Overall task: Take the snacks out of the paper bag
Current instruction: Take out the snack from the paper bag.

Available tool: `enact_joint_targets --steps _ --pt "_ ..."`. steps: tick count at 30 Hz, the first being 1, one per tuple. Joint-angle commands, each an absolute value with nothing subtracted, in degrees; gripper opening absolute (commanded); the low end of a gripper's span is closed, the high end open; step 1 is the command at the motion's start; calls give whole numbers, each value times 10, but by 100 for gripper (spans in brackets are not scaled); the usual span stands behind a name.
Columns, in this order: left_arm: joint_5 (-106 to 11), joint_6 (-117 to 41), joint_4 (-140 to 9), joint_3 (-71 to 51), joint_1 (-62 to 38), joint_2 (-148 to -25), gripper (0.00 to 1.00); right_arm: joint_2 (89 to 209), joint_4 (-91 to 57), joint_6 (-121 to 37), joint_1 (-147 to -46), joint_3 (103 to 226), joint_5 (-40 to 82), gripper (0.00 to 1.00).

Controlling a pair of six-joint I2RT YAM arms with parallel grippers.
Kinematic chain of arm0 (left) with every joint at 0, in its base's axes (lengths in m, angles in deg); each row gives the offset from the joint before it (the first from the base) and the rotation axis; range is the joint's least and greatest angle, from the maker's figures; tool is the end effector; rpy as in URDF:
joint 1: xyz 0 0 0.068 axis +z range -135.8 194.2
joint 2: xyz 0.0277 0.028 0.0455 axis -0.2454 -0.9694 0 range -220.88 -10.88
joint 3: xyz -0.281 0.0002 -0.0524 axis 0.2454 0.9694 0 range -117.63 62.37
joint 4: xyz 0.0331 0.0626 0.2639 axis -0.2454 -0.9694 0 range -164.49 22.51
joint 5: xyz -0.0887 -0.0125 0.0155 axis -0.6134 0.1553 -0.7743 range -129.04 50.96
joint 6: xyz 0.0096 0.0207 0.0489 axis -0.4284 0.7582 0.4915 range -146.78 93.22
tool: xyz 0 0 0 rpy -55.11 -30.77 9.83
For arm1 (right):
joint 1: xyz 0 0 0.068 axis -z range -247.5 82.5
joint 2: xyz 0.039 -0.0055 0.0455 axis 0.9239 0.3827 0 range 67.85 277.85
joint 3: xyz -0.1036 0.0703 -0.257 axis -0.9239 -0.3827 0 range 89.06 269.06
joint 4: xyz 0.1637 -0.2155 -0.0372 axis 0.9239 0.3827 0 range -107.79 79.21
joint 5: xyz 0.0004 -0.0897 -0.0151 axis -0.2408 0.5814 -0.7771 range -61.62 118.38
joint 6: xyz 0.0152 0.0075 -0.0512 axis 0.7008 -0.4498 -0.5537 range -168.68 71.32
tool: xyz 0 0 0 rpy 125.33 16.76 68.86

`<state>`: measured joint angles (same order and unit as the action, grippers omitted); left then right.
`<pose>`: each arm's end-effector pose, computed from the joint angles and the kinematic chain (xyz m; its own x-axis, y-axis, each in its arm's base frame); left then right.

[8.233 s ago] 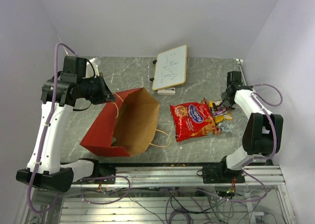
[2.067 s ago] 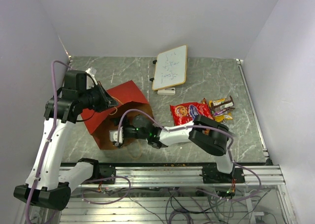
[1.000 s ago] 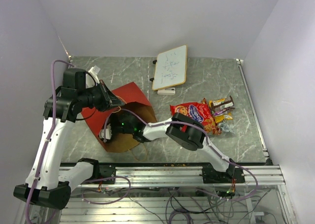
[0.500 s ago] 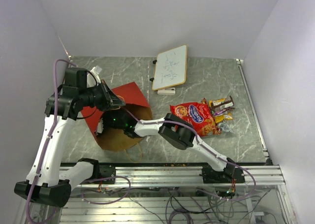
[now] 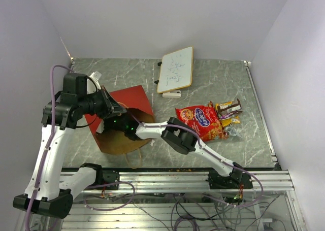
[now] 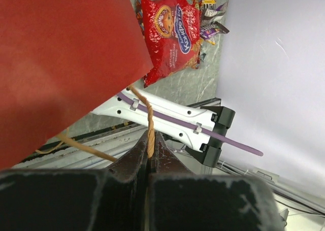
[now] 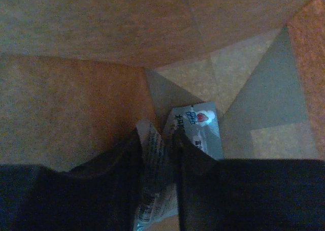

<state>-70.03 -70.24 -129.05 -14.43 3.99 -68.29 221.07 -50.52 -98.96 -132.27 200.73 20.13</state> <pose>0.1650 -0.0483 0.4191 -0.8425 -0.4473 -0.3003 -0.0714 0.6452 -0.7606 0.2547 0.5523 0.0959 0.6932 -0.3145 -0.6485 -0.6611 0.0810 -0.7460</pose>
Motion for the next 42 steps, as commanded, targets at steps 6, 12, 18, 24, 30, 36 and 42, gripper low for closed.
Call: enact_joint_targets --steps 6,12,18,24,30,36,42 --pt "-632 -712 -1316 -167 39 -653 7 2139 -527 -966 -1307 1926 223 0" --pt "-609 -702 -1307 -181 39 -670 7 2053 -554 -947 -1305 1819 222 0" --pt "-636 -705 -1258 -173 39 -693 7 1974 -556 -885 -1312 1734 172 0" --pt "-660 -699 -1232 -183 39 -719 7 1907 -520 -884 -1328 1680 122 0" --pt "-668 -684 -1237 -210 39 -750 7 1774 -441 -900 -1339 1609 83 0" --pt "-709 -696 -1236 -217 39 -763 7 1592 -273 -953 -1339 1529 79 0" --pt "-756 -736 -1204 -227 40 -773 7 1451 -108 -986 -1338 1512 88 0"
